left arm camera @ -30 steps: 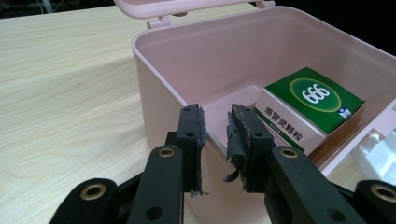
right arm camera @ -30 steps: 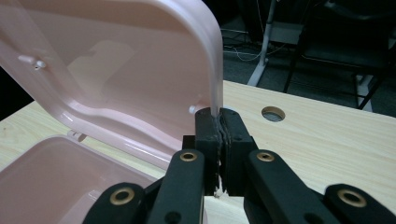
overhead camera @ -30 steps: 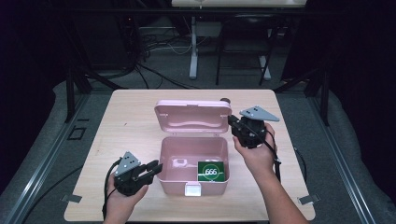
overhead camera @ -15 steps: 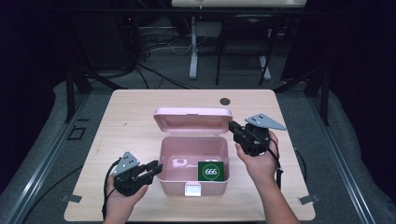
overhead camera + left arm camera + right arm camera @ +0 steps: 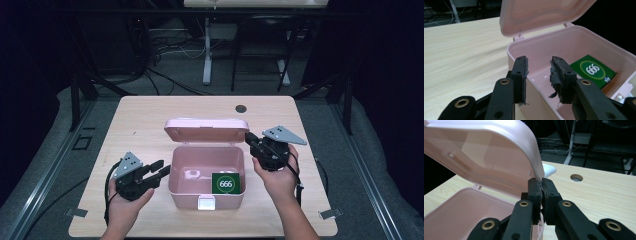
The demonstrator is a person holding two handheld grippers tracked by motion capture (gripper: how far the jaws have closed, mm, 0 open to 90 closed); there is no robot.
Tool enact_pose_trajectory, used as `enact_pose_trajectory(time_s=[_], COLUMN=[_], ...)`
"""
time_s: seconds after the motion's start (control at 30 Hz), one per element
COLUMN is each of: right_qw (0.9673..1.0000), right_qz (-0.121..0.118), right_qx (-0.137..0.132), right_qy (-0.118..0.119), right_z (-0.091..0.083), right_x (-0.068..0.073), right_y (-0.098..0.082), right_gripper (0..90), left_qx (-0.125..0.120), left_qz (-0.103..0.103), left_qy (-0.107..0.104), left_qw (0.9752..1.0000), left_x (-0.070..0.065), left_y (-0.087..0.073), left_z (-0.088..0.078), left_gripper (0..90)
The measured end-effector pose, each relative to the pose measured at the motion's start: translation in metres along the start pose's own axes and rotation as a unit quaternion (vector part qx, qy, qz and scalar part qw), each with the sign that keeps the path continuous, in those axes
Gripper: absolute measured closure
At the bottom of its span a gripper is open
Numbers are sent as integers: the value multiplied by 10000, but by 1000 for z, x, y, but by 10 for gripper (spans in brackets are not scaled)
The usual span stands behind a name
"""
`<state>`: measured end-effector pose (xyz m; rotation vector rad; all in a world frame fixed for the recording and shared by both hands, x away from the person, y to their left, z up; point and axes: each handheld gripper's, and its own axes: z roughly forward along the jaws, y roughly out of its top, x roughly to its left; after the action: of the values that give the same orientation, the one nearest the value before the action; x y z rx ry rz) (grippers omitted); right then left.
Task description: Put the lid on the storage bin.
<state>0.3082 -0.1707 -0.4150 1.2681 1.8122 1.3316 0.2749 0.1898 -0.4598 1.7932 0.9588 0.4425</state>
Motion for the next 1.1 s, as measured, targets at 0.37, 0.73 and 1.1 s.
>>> enact_pose_trajectory(time_s=[0.37, 0.73, 1.1], right_qw=[10000, 10000, 9999], right_qz=[17, 29, 61], right_qx=[7, 6, 12], right_qy=[51, 71, 154], right_z=[-3, -4, -5], right_x=[0, 0, -2], right_y=[-3, -4, -5], right_gripper=[866, 866, 865], left_qx=[-220, -333, -408], left_qz=[229, 257, 270], left_qy=[149, 217, 202], left_qw=[9994, 9989, 9986], left_x=[0, 3, 4], left_y=[37, 58, 77], left_z=[-1, -4, 7], left_gripper=[624, 612, 707])
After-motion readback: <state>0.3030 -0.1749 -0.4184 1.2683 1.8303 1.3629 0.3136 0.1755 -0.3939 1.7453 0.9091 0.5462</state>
